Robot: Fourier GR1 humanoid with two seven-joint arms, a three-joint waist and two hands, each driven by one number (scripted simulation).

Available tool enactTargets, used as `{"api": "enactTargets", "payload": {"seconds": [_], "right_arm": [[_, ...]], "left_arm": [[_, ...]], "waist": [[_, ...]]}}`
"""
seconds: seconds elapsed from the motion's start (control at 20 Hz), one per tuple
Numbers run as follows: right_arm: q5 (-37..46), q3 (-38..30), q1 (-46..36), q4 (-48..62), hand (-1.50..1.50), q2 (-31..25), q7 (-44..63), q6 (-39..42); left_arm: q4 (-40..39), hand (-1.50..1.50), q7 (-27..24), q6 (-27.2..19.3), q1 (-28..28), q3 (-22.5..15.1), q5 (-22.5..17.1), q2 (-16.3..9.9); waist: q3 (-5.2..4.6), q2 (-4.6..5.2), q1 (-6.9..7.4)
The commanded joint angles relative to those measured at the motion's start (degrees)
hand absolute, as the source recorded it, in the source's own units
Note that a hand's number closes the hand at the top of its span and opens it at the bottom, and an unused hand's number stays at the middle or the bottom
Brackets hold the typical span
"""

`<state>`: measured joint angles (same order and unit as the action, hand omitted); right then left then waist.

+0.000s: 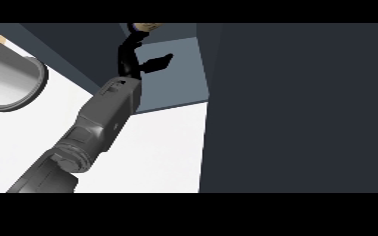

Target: Pick up the wine, place it into the cabinet and close the cabinet

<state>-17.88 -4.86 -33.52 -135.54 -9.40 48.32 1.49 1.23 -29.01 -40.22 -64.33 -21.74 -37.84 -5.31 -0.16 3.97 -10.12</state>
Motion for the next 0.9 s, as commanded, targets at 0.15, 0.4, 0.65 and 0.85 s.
{"api": "enactTargets", "payload": {"seconds": [0.15,0.4,0.65,0.85], "right_arm": [[-0.78,-0.18,0.91,-1.19,-1.50,-0.12,0.72,0.05],[-1.14,-0.14,0.03,-0.69,-1.50,0.39,-0.13,-0.10],[0.24,-0.16,0.65,-1.62,-1.50,0.37,1.27,-1.53],[0.51,-0.52,1.15,-2.42,-1.50,-0.03,1.68,-1.96]], "left_arm": [[-1.18,-1.50,0.33,2.94,0.97,-0.74,0.98,-3.71],[-0.87,-1.50,-1.28,7.11,0.74,-3.03,3.27,-4.63],[3.09,-1.50,-1.91,17.72,-0.20,-3.04,3.19,-4.42],[8.08,-1.50,-6.73,23.89,0.51,0.44,-0.20,-0.86]], "waist": [[-0.06,-0.27,1.10],[-0.05,-0.57,2.47],[-0.11,-1.78,4.04],[-0.14,-2.64,5.44]]}}
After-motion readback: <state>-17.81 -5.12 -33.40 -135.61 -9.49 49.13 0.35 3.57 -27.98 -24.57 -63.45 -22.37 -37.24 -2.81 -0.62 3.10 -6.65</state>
